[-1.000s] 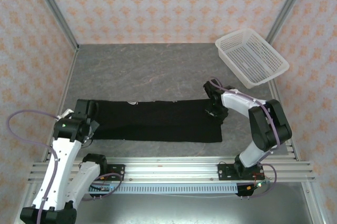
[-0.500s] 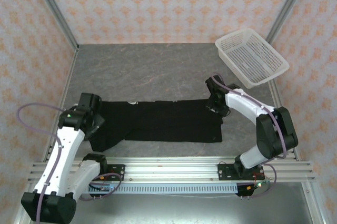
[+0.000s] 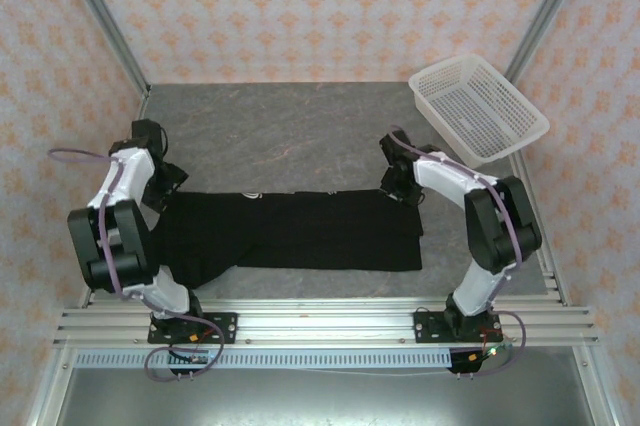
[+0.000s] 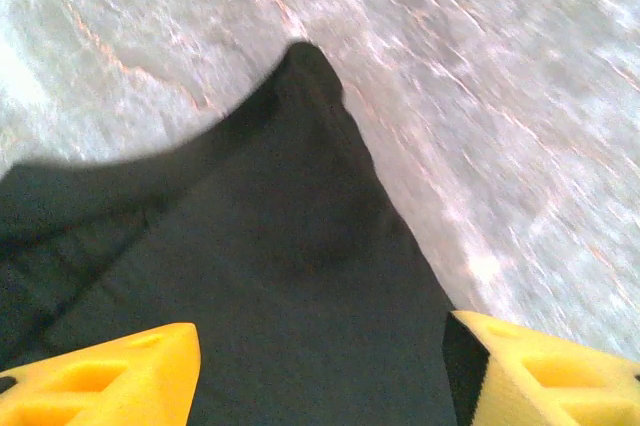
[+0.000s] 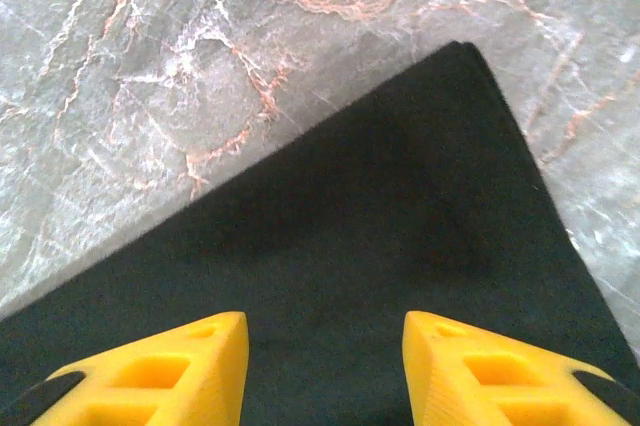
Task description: Fold and stack the t-shirts
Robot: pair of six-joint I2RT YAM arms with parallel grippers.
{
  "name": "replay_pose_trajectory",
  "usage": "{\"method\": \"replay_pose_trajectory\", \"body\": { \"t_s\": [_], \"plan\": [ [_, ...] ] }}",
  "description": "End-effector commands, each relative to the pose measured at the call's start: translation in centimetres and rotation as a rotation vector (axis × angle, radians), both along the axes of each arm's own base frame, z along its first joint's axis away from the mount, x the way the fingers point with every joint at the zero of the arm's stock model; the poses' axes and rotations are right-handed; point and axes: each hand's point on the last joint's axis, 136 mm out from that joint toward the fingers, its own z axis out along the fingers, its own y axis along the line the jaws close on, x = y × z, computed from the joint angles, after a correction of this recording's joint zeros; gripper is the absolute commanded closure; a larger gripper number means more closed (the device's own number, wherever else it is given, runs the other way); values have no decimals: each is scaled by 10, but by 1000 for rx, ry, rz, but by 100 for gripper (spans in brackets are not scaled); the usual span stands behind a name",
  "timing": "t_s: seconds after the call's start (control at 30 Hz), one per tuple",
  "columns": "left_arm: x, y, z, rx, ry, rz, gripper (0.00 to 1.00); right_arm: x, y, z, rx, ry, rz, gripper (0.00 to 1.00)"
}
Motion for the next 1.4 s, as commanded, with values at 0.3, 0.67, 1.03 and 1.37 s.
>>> {"method": "replay_pose_trajectory", "body": {
  "t_s": [0.3,0.67,1.03,1.37],
  "plan": [
    [55,35,-29,-19,33,-5,47,15,-20,-24,-80,86,-78,72],
    [60,57,-16,50,149,-59,100,17,-38,-35,-145,123,-132,84],
    [69,69,-5,63,151,-62,100,29,-52,-40,-162,125,-140,95],
    [101,73,-19,42,135,-122,47,37,-46,-21,-140,95,-87,76]
  ]
}}
